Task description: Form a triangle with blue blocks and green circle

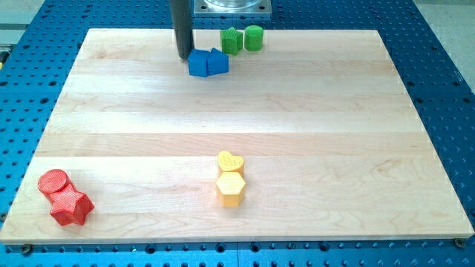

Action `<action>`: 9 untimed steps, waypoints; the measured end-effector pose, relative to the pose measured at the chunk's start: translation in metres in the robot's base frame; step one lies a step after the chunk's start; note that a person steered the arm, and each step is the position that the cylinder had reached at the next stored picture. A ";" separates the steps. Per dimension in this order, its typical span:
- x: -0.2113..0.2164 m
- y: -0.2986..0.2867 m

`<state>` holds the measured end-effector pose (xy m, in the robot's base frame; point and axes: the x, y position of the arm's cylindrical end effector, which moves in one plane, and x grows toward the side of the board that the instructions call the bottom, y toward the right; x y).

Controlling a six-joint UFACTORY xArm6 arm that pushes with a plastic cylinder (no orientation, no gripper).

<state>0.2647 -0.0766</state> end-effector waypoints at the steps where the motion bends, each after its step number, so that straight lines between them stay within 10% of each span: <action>1: 0.028 0.015; 3: 0.118 0.024; 6: 0.015 0.176; 7: -0.055 0.186; 9: -0.034 0.103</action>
<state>0.2304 0.0263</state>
